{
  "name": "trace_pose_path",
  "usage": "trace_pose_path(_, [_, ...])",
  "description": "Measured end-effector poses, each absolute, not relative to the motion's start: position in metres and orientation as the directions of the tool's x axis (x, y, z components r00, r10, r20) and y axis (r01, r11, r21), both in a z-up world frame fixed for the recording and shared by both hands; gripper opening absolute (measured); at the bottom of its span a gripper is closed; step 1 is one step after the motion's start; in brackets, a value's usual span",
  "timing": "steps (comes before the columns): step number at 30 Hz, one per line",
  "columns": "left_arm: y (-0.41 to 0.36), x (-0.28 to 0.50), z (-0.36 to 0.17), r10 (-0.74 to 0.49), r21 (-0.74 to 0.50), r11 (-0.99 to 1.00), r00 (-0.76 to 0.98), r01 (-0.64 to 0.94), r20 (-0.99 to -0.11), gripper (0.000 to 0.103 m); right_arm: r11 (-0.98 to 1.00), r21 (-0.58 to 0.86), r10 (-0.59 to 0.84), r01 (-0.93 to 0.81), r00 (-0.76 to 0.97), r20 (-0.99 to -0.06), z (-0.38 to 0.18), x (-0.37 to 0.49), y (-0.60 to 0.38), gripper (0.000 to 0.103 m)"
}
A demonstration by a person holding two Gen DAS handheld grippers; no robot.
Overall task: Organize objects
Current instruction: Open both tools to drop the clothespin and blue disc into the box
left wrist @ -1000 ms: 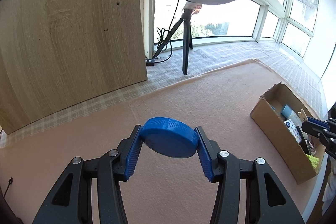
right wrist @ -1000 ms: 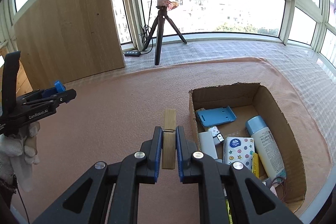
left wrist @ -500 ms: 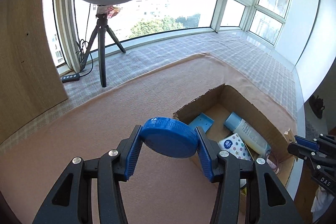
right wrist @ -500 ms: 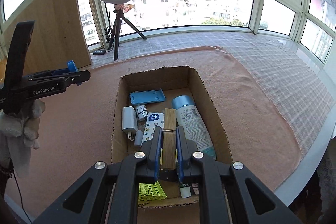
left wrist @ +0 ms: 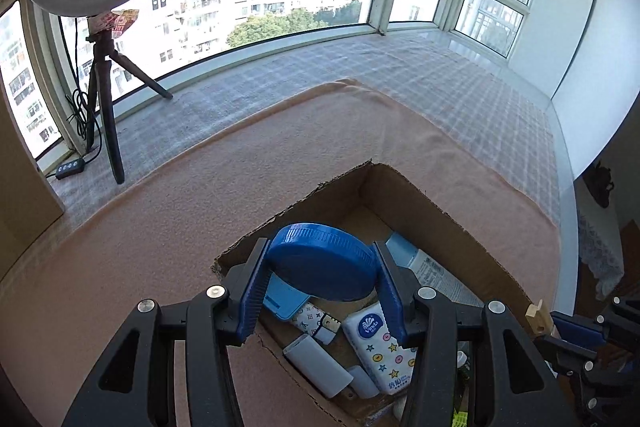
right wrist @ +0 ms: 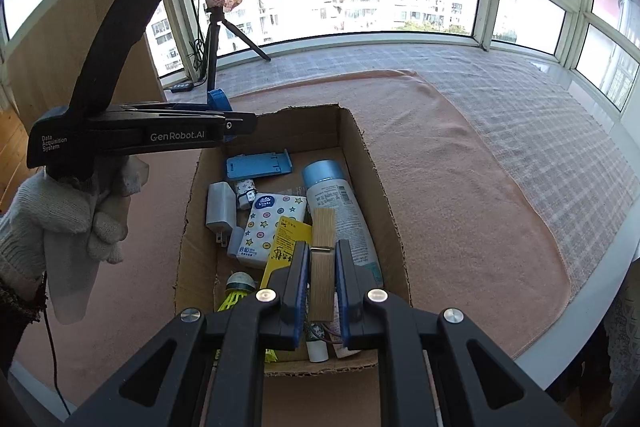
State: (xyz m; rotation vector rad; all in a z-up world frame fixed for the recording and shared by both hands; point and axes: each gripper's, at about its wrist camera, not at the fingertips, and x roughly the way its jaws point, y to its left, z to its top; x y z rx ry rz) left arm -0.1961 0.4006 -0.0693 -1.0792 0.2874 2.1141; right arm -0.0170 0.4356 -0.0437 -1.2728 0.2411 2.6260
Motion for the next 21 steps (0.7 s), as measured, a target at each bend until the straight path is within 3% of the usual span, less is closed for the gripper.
trace_pose_path(3, [0.408,-0.198,-0.071,0.513,-0.138,-0.694,-0.350,-0.707,-0.784,0.053,-0.969,0.058,0.103,-0.239,-0.608,-0.787,-0.043,-0.020,0.432,0.012])
trace_pose_path(4, [0.410,-0.199,-0.072,0.514,-0.148,-0.690,-0.337,-0.708,-0.789,0.056,-0.971,0.064,0.094,-0.228,-0.616,-0.782,-0.042,-0.020,0.431,0.018])
trace_pose_path(5, [0.411,-0.199,-0.072,0.510,-0.148,-0.692,-0.333,-0.707,-0.793,0.066,-0.974,0.070,0.080,-0.213,-0.619,-0.781,-0.041,-0.020,0.430,0.026])
trace_pose_path(7, [0.413,-0.199,-0.071,0.504,-0.137,-0.701,-0.349,-0.700,-0.790,0.083,-0.980,0.066,0.069,-0.190,-0.628,-0.775,-0.040,-0.020,0.425,0.076])
trace_pose_path(21, [0.404,-0.193,-0.063,0.489,-0.095,-0.705,-0.384,-0.703,-0.784,0.086,-0.983,0.005,0.115,-0.184,-0.638,-0.761,-0.036,-0.017,0.409,0.079])
